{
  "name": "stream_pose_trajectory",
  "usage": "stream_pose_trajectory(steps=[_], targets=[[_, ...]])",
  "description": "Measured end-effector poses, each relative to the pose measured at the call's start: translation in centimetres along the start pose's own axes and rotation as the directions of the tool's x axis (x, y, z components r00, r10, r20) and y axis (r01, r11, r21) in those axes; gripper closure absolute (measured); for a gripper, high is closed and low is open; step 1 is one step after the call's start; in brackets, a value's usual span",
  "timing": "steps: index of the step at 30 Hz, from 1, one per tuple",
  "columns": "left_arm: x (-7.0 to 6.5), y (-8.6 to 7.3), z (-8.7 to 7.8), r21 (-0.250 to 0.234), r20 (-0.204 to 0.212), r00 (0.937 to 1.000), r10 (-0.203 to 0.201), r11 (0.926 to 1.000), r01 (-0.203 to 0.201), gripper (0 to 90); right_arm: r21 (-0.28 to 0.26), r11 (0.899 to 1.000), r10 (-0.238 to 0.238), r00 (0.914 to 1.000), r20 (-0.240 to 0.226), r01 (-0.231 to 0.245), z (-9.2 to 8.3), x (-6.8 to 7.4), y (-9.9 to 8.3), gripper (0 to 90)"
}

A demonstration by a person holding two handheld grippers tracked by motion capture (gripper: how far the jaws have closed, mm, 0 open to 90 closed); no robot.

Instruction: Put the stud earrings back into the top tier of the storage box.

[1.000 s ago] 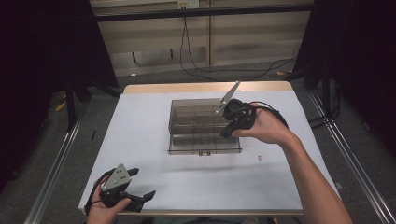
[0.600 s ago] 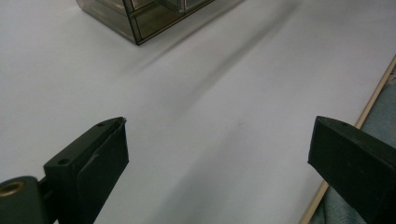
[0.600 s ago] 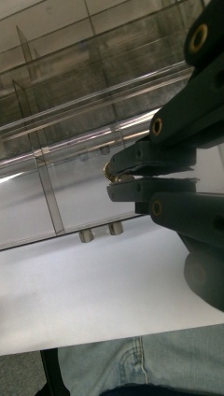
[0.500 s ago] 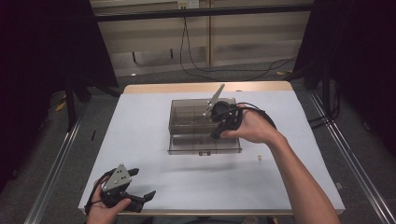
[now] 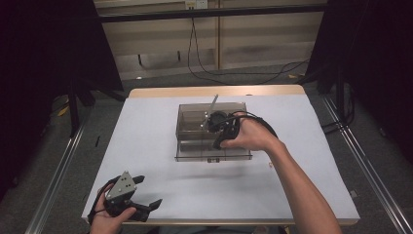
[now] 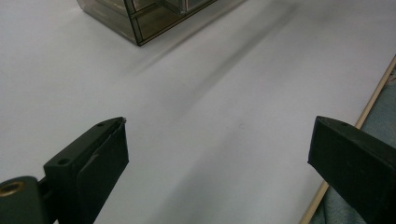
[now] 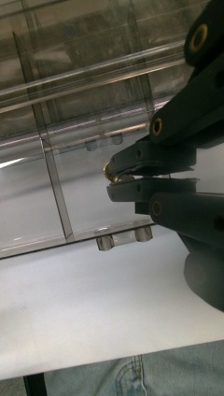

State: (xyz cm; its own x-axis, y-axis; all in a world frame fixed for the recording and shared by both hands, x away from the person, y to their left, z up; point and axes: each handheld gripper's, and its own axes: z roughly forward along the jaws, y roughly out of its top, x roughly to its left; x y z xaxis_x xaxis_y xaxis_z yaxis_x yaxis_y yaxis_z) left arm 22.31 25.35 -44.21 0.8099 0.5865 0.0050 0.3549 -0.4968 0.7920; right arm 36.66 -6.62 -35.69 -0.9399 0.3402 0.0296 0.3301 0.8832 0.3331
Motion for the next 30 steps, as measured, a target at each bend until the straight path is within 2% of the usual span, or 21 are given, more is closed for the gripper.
stream_pose_trajectory(steps=[1,2,8,9,10,13,15,16,19,20,24,30], targets=[[0.0,0.0,0.0,0.000,-0.002,1.0000,0.002,1.0000,-0.002,4.9,0.004,1.000,-0.019,0.9998,-0.001,0.019,0.2,-0.2,0.0,86.5],[0.0,0.0,0.0,0.000,-0.001,1.0000,0.003,1.0000,-0.003,4.9,0.004,1.000,0.001,1.0000,0.001,-0.001,0.4,-0.1,0.1,86.5],[0.0,0.0,0.0,0.003,-0.002,1.0000,0.003,1.0000,-0.003,4.9,0.041,0.999,-0.015,0.9999,-0.003,0.015,1.4,-0.2,0.4,86.4],[0.0,0.0,0.0,0.004,-0.003,1.0000,0.004,1.0000,-0.004,4.9,0.047,0.999,-0.002,1.0000,-0.002,0.002,1.6,-0.1,0.4,86.4],[0.0,0.0,0.0,0.003,-0.003,1.0000,0.003,1.0000,-0.003,4.9,0.048,0.999,-0.021,0.9998,0.000,0.021,1.7,-0.2,0.4,86.4],[0.0,0.0,0.0,0.004,-0.002,1.0000,0.001,1.0000,-0.001,4.9,0.058,0.998,-0.007,1.0000,0.006,0.007,1.9,-0.2,0.5,86.4],[0.0,0.0,0.0,0.004,0.001,1.0000,-0.001,1.0000,0.001,4.9,0.060,0.998,-0.022,0.9997,0.006,0.021,2.1,-0.4,0.5,86.3],[0.0,0.0,0.0,0.004,0.001,1.0000,-0.002,1.0000,0.002,4.9,0.062,0.998,-0.011,0.9999,0.011,0.010,2.2,-0.3,0.5,86.3],[0.0,0.0,0.0,0.004,-0.002,1.0000,0.001,1.0000,-0.001,4.9,0.073,0.997,-0.021,0.9996,0.018,0.020,2.5,-0.4,0.5,86.1],[0.0,0.0,0.0,0.003,-0.001,1.0000,0.000,1.0000,0.000,4.9,0.081,0.997,-0.008,0.9998,0.020,0.006,2.6,-0.3,0.5,86.0],[0.0,0.0,0.0,0.004,-0.002,1.0000,0.002,1.0000,-0.002,4.9,0.068,0.998,-0.014,0.9997,0.022,0.013,2.8,-0.4,0.5,85.7],[0.0,0.0,0.0,0.001,-0.002,1.0000,-0.002,1.0000,0.002,4.9,0.048,0.999,0.014,0.9994,0.031,-0.015,2.4,-0.5,0.1,81.8]])
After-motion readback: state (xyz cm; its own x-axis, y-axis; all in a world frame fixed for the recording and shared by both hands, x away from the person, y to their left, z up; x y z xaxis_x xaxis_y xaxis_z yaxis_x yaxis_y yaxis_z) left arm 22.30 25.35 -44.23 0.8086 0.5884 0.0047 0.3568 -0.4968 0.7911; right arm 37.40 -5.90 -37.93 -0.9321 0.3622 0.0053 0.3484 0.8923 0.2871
